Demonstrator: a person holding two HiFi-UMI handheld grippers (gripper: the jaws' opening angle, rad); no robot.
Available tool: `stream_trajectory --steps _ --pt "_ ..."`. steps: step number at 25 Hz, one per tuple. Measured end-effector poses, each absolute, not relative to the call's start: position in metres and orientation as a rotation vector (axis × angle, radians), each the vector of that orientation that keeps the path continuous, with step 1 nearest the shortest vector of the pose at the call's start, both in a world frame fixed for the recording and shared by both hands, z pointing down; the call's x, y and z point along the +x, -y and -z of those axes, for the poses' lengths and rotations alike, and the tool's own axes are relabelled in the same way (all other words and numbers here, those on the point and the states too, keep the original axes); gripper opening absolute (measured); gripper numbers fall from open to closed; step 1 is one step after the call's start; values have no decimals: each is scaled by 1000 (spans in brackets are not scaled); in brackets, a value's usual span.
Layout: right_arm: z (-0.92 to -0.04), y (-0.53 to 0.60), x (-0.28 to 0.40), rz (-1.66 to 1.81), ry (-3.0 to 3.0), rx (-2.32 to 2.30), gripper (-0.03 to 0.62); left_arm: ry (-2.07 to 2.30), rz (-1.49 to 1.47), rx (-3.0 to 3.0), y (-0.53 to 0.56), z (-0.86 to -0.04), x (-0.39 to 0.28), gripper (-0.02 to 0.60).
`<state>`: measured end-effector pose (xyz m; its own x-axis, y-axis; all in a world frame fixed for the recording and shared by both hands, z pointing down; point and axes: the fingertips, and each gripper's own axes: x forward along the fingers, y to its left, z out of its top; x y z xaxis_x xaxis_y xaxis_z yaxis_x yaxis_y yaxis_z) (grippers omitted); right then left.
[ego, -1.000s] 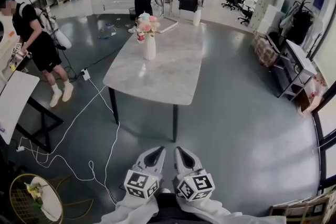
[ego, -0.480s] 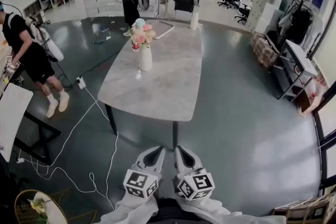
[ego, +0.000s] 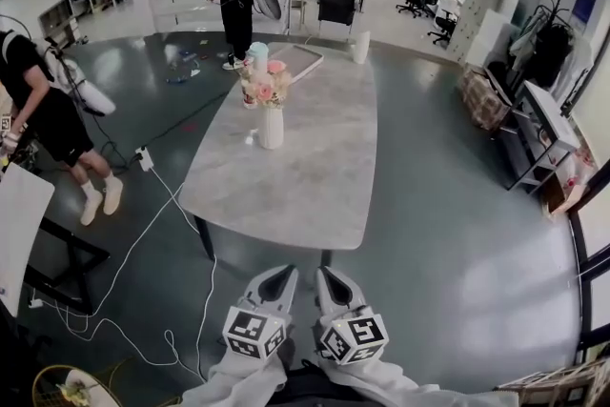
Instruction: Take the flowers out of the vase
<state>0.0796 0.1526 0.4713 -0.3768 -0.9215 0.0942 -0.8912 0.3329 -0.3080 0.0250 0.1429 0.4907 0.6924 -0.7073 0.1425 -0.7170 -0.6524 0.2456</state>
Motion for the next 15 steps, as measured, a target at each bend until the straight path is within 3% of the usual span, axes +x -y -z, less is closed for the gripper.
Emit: stream_trajectory --steps 15 --pt "-478 -67 50 522 -2462 -1716 0 1080 -35 2629 -59 -493 0 4"
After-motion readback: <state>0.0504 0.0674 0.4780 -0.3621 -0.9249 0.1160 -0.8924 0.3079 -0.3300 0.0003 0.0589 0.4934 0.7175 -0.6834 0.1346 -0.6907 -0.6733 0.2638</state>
